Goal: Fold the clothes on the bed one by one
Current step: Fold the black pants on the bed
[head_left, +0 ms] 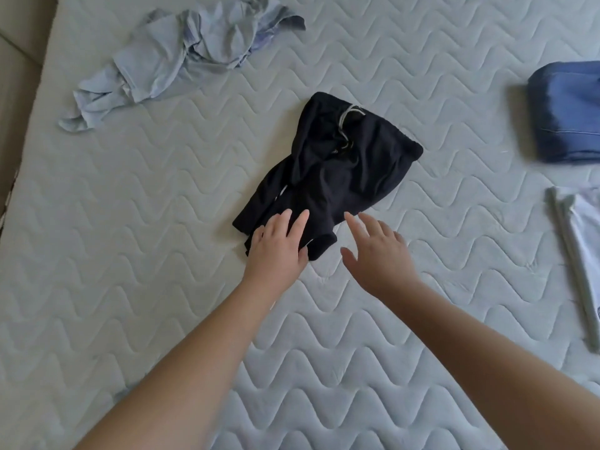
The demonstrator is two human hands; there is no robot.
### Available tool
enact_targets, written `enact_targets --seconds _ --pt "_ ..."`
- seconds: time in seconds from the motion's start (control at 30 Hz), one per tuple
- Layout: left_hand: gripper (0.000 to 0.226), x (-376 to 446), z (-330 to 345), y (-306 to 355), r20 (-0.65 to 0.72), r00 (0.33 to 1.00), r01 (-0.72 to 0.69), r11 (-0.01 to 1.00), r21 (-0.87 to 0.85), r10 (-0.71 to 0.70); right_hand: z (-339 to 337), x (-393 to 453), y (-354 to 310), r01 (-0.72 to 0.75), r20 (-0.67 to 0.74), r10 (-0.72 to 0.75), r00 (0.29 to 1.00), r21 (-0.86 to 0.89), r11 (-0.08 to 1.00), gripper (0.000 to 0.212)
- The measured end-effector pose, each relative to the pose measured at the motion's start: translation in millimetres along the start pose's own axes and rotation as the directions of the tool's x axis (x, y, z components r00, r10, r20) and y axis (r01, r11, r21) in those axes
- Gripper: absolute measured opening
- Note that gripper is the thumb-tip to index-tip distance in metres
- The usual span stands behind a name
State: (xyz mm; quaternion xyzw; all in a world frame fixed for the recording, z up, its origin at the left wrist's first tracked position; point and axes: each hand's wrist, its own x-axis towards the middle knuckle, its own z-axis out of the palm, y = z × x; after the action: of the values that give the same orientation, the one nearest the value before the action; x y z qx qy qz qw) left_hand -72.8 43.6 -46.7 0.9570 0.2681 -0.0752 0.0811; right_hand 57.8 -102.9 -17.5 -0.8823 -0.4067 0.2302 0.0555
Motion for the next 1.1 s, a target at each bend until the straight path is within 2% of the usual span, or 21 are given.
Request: enact_targets --seconds 0.07,0.13,0.27,0.4,0.47,0.5,0.57,0.6,0.7,0.77,0.83,0.87,0.93,1.1 --pt "0.067 27.6 9.6 -3.2 -0.016 1.000 -0.026 1.000 0.013 0.027 5.8 28.8 10.0 -0.045 -0.011 0.046 0.999 0.100 0.994 0.061" --pt "0.068 55.5 19.1 -7.5 -0.028 0.998 -0.051 0.999 0.008 0.052 10.2 57.3 17.0 -0.059 -0.047 0.065 0.997 0.125 0.990 0.060" --pt "0.076 110.1 37.0 -11.1 0.007 1.000 0.003 0.981 -0.193 -0.002 14.9 115.5 28.4 -0.089 -0.126 0.115 0.985 0.191 0.978 0.059" --pt "0.077 150.2 48.3 -9.1 -0.093 0.994 -0.065 0.991 -0.121 0.053 16.8 162.1 38.5 -0.106 -0.231 0.154 0.961 0.207 0.973 0.060" --pt "0.079 171.5 49.0 -8.7 -0.146 0.987 0.038 0.983 -0.179 -0.065 20.5 178.3 47.3 -0.131 -0.244 0.176 0.954 0.190 0.973 0.066" --pt "0.081 180.6 49.5 -8.1 -0.143 0.974 0.134 0.958 -0.254 -0.174 23.0 184.0 51.8 -0.138 -0.247 0.183 0.951 0.190 0.972 0.070" --pt "0.086 196.2 50.8 -7.1 -0.055 0.913 0.340 0.830 -0.441 -0.403 28.3 193.6 59.2 -0.134 -0.271 0.190 0.944 0.214 0.968 0.079" --pt "0.087 202.5 51.9 -5.9 0.016 0.881 0.414 0.755 -0.509 -0.473 31.3 198.3 63.3 -0.135 -0.276 0.192 0.942 0.213 0.968 0.083" --pt "0.081 212.7 56.3 -2.7 0.171 0.828 0.531 0.649 -0.545 -0.534 43.2 211.5 76.2 -0.172 -0.172 0.210 0.963 0.211 0.962 0.090" --pt "0.061 213.7 57.2 -1.8 0.210 0.814 0.566 0.661 -0.493 -0.541 49.3 216.6 84.7 -0.204 -0.073 0.228 0.971 0.238 0.949 0.082" --pt "0.038 207.7 58.5 -0.3 0.248 0.847 0.530 0.720 -0.447 -0.469 52.4 215.7 89.5 -0.188 -0.094 0.205 0.974 0.162 0.969 0.067" --pt "0.034 202.1 59.9 1.7 0.270 0.861 0.509 0.737 -0.444 -0.431 52.4 214.2 90.5 -0.169 -0.137 0.186 0.973 0.126 0.977 0.060" --pt "0.035 184.9 63.9 9.8 0.332 0.863 0.500 0.730 -0.465 -0.380 49.7 206.8 91.0 -0.145 -0.194 0.161 0.968 0.093 0.985 0.050" --pt "0.037 111.1 81.9 36.8 0.406 0.835 0.542 0.682 -0.491 -0.371 64.3 156.2 93.7 -0.076 -0.144 0.086 0.986 0.078 0.994 0.060"
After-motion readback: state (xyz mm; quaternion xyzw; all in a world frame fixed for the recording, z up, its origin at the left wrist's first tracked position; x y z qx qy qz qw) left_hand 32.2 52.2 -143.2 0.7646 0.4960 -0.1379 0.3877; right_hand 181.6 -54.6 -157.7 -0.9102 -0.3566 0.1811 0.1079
